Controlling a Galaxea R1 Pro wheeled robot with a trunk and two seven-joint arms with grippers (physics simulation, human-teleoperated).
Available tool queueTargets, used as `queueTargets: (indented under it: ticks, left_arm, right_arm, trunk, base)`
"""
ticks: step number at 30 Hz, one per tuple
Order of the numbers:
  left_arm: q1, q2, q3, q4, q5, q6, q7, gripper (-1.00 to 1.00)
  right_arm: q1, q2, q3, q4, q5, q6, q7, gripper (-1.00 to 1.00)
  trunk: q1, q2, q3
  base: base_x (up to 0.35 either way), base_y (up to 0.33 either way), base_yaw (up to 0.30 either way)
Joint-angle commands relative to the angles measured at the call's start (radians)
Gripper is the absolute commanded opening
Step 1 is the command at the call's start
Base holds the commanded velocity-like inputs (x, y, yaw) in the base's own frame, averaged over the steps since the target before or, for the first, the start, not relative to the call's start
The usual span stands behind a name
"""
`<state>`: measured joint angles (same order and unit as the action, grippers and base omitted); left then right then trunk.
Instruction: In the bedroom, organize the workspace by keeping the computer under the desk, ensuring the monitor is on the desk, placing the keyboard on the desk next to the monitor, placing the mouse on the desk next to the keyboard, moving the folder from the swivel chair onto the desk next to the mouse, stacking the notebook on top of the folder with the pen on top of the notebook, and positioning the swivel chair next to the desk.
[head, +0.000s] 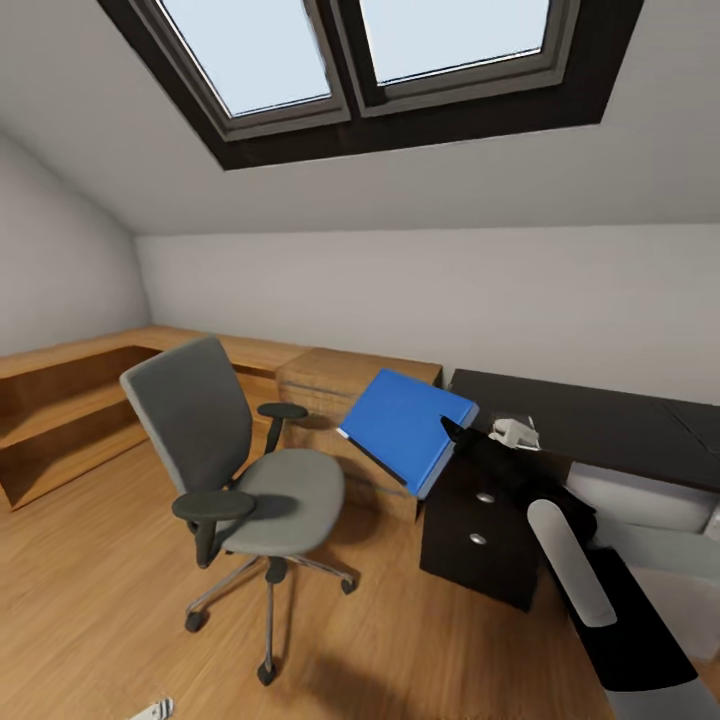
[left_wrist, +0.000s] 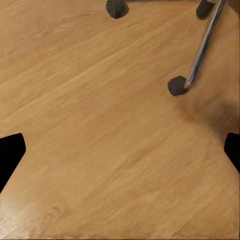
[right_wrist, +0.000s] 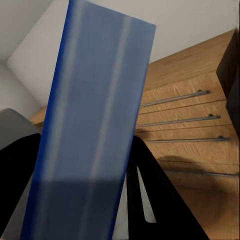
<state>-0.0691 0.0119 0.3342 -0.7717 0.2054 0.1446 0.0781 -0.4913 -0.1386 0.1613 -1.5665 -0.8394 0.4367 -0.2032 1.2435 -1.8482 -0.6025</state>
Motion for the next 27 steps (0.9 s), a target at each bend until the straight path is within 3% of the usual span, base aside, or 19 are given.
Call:
queueTargets:
  ticks: [1,3,8,9,27]
  left_arm:
    - [0.000,0.001,-0.002,0.012,0.009,0.005,0.004,1.00]
    - [0.000,0.004,-0.004,0.079,-0.019,-0.027,0.001,1.00]
    - [0.000,0.006,-0.006,0.257,-0.130,-0.227,-0.001,1.00]
    - [0.000,0.009,-0.006,0.335,-0.184,-0.298,-0.002,1.00]
    - [0.000,0.008,-0.006,0.374,-0.201,-0.316,-0.003,1.00]
  right_arm:
    - [-0.001,-0.001,0.002,-0.001,-0.010,0.001,-0.010,-1.00]
    - [-0.001,-0.001,0.001,-0.001,-0.010,0.002,-0.010,-1.00]
    - [-0.001,-0.001,0.001,-0.001,-0.010,0.001,-0.010,-1.00]
    - [-0.001,-0.001,0.001,-0.001,-0.010,0.001,-0.010,-1.00]
    - [0.001,-0.005,0.001,-0.001,-0.010,0.001,-0.009,-1.00]
  trunk:
    - [-0.004,0.007,0.002]
    - [-0.012,0.021,0.008]
    - [-0.031,0.056,0.024]
    - [-0.035,0.063,0.027]
    - [-0.104,0.189,0.092]
  base:
    - [-0.025,-0.005,-0.294]
    - [-0.016,-0.003,-0.294]
    - [-0.005,-0.001,-0.294]
    - [0.000,0.000,-0.292]
    - [0.000,0.000,-0.282]
